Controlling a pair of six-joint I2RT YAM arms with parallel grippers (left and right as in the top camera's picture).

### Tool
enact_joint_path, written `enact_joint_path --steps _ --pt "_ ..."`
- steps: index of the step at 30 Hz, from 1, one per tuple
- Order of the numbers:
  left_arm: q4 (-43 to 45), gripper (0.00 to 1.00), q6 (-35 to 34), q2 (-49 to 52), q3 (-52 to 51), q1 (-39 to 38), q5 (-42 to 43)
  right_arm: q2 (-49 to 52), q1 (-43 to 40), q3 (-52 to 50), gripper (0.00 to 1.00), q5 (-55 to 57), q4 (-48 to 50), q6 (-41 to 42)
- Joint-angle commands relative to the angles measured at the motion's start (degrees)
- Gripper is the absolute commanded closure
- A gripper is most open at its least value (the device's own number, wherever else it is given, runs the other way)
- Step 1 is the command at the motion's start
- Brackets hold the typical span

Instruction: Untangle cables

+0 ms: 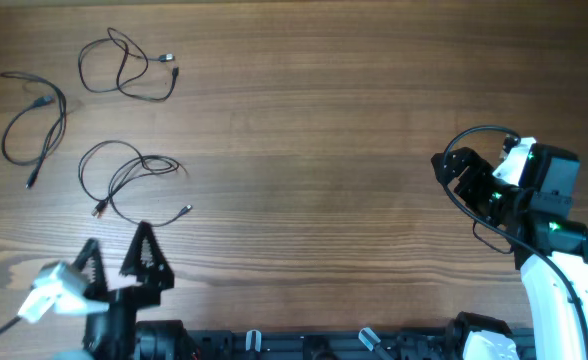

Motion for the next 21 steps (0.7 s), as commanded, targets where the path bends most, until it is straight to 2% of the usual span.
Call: enact_joint_path --steps 1,4,12,14,18,21 --pt "5.25 0.00 -11.65 -0.42 -6.82 -0.31 2.93 0.24 0.17 0.26 0.00 0.61 0.11 0.42" --pt "12.24 0.00 -11.65 -0.37 -12.94 -0.31 0.20 0.24 0.17 0.26 0.00 0.61 0.13 0.39" --pt "33.38 0.00 -11.17 -0.31 -30.97 -0.31 0.22 0.24 0.17 0.26 0.00 0.61 0.11 0.42" --pt "35.41 0.00 -11.15 -0.31 -33.22 -0.31 0.22 0.24 0.17 0.26 0.00 0.61 0.11 0.42" --pt "39.19 0.00 -0.26 -0.31 -37.16 -0.31 0.26 0.24 0.17 0.26 0.00 0.61 0.13 0.42" --pt "40.74 0.00 0.90 -0.31 -39.21 -0.31 0.33 0.24 0.17 0.26 0.00 0.61 0.11 0.42"
